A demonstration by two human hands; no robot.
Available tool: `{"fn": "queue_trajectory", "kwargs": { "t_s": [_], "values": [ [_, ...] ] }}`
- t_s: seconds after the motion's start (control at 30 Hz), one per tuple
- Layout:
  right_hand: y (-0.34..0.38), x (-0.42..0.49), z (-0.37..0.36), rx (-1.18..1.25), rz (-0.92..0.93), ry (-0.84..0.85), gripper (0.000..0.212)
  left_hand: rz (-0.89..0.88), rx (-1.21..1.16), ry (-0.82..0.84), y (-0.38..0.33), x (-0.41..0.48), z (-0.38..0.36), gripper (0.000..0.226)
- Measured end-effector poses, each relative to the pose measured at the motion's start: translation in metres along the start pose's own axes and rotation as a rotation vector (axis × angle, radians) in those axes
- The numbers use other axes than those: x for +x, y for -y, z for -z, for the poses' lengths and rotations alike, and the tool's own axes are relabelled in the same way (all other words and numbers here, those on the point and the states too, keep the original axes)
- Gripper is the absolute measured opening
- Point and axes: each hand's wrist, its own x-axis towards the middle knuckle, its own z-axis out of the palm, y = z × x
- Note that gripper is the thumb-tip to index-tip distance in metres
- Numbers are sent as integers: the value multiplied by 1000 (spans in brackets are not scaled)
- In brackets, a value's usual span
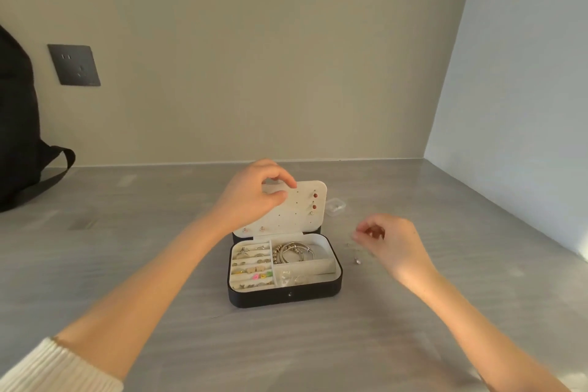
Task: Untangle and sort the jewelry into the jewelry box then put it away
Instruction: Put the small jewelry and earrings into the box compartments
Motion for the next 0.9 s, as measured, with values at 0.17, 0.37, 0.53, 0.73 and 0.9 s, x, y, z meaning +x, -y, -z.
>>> {"fn": "queue_trajectory", "kwargs": {
  "t_s": [0.17, 0.37, 0.53, 0.73, 0.9],
  "values": [
    [60, 19, -13, 392, 89, -9, 10, 72, -156, 55, 4, 6, 3, 4],
    [81, 28, -51, 384, 246, -27, 12, 57, -186, 115, 8, 10, 9, 9],
    [80, 27, -54, 431, 265, -122, 19, 61, -213, 198, 11, 11, 16, 13],
    [80, 24, -50, 567, 248, -143, 11, 64, -262, 228, 14, 10, 20, 15],
    [81, 27, -50, 885, 53, -91, 12, 50, -284, 239, 14, 8, 20, 9]
  ]
}}
